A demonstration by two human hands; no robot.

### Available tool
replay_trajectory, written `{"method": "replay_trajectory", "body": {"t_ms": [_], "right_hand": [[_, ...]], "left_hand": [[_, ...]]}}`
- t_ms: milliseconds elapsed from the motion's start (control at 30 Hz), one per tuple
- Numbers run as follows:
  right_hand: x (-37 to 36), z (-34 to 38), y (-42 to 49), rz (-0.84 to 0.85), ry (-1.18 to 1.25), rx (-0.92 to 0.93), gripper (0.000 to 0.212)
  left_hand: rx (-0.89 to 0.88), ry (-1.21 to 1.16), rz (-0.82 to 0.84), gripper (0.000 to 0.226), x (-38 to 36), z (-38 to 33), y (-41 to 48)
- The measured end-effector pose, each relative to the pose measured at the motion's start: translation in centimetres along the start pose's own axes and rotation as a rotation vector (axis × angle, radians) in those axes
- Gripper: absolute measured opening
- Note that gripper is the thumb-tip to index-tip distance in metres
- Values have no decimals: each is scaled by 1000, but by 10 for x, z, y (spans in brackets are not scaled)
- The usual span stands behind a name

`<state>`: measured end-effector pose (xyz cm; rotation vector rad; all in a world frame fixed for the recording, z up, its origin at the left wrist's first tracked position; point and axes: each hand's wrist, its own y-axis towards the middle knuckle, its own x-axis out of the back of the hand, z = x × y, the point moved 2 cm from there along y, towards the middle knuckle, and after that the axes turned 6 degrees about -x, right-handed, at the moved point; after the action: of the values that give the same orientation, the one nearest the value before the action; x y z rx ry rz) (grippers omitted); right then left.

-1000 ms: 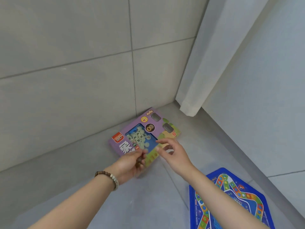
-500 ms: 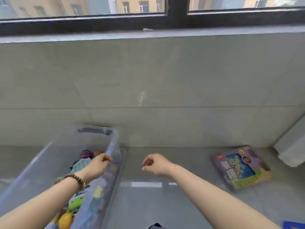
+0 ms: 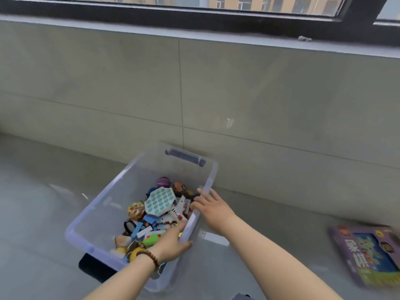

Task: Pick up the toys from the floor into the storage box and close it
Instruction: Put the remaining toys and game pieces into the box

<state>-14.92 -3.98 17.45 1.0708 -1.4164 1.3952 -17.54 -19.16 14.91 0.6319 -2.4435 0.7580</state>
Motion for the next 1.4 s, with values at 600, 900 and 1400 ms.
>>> {"method": "replay_trajectory", "body": {"t_ms": [600,900,1400], "right_hand": [[-26,-25,-104,115,412,-219,52],[-53,-32,-151,120,925,-559,36],[-38,-209,-392,-125,1243,-1038,37]], "left_hand": [[-107,77,514,66,-41,-8,-32],[-161,147,336,52,-37,-15,-16],[-435,183,401,44,-125,-250,57]]}}
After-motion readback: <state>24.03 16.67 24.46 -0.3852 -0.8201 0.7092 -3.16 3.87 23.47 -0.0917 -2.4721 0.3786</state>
